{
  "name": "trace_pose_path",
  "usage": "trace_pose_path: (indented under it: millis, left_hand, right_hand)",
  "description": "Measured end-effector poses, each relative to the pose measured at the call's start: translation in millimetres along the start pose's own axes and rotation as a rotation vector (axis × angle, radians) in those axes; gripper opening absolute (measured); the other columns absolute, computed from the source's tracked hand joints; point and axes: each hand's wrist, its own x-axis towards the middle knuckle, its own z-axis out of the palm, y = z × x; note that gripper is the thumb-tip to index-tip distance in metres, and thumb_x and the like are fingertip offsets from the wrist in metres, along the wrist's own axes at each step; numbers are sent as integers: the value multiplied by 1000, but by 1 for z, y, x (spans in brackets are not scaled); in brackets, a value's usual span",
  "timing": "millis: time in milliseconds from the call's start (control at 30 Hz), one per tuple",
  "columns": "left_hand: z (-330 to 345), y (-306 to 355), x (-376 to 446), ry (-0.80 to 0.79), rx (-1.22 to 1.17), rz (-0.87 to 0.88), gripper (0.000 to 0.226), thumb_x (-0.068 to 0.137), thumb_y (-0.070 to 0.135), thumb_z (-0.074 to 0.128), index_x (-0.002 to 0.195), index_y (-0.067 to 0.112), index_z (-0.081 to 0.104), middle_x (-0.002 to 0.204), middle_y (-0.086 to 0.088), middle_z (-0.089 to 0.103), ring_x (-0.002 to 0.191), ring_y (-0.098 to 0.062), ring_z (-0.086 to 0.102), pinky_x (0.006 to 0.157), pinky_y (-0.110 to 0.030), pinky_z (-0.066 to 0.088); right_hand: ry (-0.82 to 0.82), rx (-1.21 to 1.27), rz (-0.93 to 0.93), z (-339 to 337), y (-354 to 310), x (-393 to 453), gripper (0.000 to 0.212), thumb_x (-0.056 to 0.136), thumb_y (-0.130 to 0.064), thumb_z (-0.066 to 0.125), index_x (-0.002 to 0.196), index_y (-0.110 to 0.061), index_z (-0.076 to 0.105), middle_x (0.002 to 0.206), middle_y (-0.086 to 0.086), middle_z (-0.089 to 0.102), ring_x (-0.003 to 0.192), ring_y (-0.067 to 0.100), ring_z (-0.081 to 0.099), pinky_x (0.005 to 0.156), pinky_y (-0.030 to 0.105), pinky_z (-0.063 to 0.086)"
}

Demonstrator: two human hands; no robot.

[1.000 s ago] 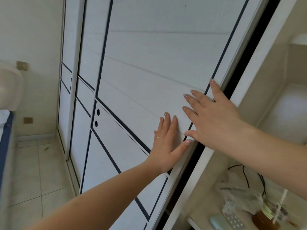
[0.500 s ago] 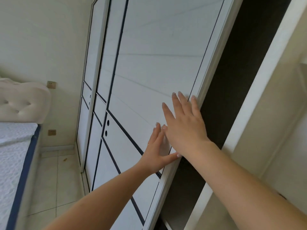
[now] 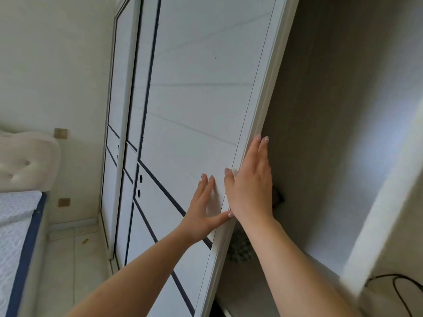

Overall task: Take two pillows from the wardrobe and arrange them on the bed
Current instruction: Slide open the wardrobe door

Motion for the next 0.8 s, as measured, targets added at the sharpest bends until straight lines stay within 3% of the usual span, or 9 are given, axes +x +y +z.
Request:
trace_pose_path:
  millis: [100,200,300,500,800]
  left_hand:
    - [-14,-10,11,0,15,-12,113,62,78,58,147,39,-5,158,16,-17,145,-4,-12,120,-39,4]
    - [-28,-26,26,-2,31,-25,106,65,74,58,144,42,-6,158,15,-16,145,-5,-11,119,-39,5]
    - [-42,-40,41,-6,47,-31,98,64,78,52,136,49,-7,158,15,-17,146,-8,-9,116,-36,7]
    - [-60,-69,64,33,37,-58,84,74,65,47,139,48,-3,159,13,-14,147,-9,-5,117,-38,10]
    - [-87,-102,98,104,12,-94,71,76,62,43,135,52,4,161,8,0,147,-9,0,118,-46,19]
  right_hand:
    - [-15,203,71,19,-8,14,84,93,-27,50,144,-29,-17,159,-4,-5,137,24,35,92,31,48]
    - [-8,352,125,40,-13,30,77,95,-20,47,145,-35,-10,158,-9,8,131,19,42,79,20,40]
    - [-10,429,117,62,-16,47,75,95,-18,47,146,-36,-5,157,-11,13,137,14,32,83,17,34]
    - [-20,534,107,109,-21,71,71,95,-21,48,146,-37,2,156,-15,17,140,5,20,95,14,24]
    - [-20,542,57,170,-25,104,70,92,-21,54,147,-30,11,154,-10,23,141,8,21,98,12,22]
